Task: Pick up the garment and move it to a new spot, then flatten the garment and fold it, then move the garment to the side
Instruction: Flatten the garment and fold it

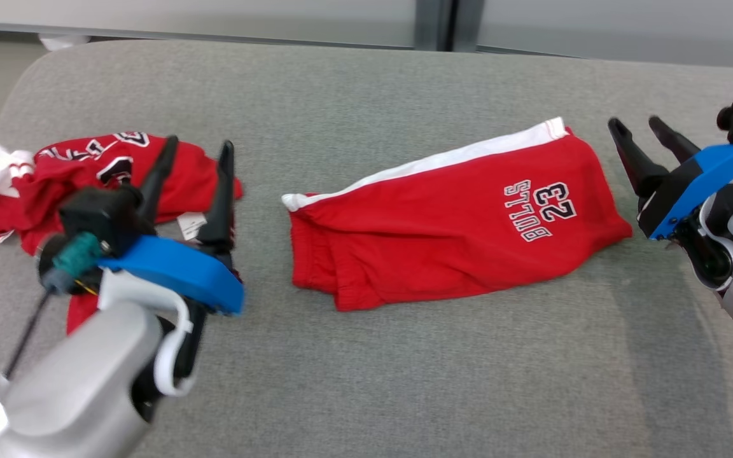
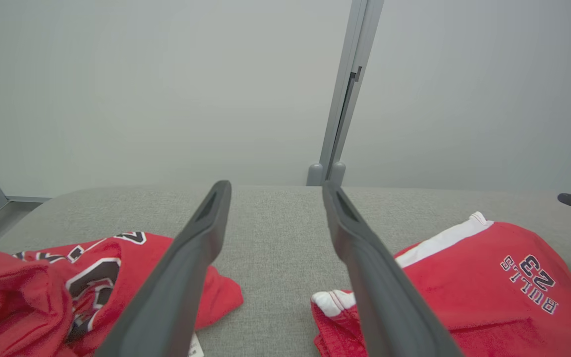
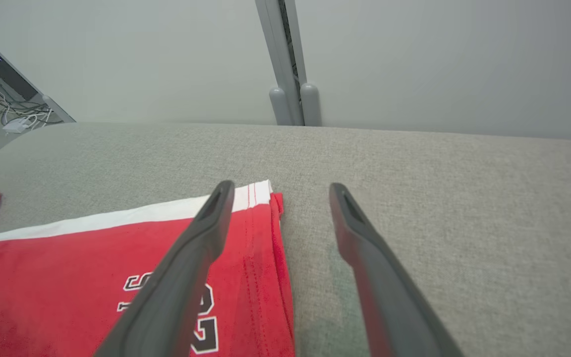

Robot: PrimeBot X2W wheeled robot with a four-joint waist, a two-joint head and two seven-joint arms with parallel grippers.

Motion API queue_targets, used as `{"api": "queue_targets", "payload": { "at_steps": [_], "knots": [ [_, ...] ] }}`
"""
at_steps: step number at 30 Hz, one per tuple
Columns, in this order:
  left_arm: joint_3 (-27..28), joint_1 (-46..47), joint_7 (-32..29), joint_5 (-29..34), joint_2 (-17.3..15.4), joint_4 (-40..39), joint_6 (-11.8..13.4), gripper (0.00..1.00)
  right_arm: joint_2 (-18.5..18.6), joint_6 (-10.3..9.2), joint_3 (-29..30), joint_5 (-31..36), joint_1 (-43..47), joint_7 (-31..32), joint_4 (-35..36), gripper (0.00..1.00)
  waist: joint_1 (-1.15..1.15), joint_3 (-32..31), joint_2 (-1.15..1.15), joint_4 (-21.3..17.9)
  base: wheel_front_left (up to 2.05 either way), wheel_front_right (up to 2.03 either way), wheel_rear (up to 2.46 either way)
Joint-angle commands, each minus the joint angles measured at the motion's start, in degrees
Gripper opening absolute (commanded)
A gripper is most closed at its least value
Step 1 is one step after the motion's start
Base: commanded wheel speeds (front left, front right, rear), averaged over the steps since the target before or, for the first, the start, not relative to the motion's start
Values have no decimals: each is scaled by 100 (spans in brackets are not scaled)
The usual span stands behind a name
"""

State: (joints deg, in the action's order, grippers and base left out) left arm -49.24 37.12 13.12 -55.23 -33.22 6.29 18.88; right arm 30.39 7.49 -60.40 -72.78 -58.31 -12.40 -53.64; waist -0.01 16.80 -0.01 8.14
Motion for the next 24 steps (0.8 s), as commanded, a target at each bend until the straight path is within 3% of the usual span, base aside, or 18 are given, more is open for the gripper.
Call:
{"api": "queue_targets", "payload": {
  "at_steps": [1, 6, 14, 16, 17, 18, 19, 24],
  "knots": [
    [15, -72, 54, 55, 85, -27, 32, 100, -17, 0, -22, 70, 33, 8, -81, 100, 1, 53, 1, 78, 0, 0, 0],
    [202, -586, 209, 449, 607, -49, 119, 100, -155, 0, -152, 48, 4, 487, -709, 100, 1, 143, 1, 434, 0, 0, 0],
    [911, -1180, 212, 948, 1418, 143, -393, 100, -168, 0, -354, 12, -157, 1493, -1311, 100, 1, 244, 1, 860, 0, 0, 0],
    [1115, -1328, 212, 1121, 1610, 255, -567, 100, -208, 1, -415, -87, -46, 2050, -1381, 100, 1, 252, 1, 956, 0, 0, 0],
    [1177, -1375, 212, 1178, 1673, 287, -617, 100, -220, 1, -419, -131, -6, 2170, -1371, 81, 1, 233, 1, 977, 0, 0, 0],
    [1251, -1433, 213, 1230, 1722, 316, -662, 100, -228, 2, -428, -159, 18, 2260, -1326, 33, 1, 211, 1, 987, 0, 0, 0],
    [1312, -1479, 213, 1284, 1773, 350, -698, 100, -227, 9, -424, -195, 52, 2297, -1259, 0, 1, 175, 1, 989, 0, 0, 0],
    [1640, -1742, 213, 1704, 1925, 469, -790, 100, -58, 0, -301, -286, 114, 1792, -1069, 0, 1, -85, 1, 884, 0, 0, 0]
  ]
}}
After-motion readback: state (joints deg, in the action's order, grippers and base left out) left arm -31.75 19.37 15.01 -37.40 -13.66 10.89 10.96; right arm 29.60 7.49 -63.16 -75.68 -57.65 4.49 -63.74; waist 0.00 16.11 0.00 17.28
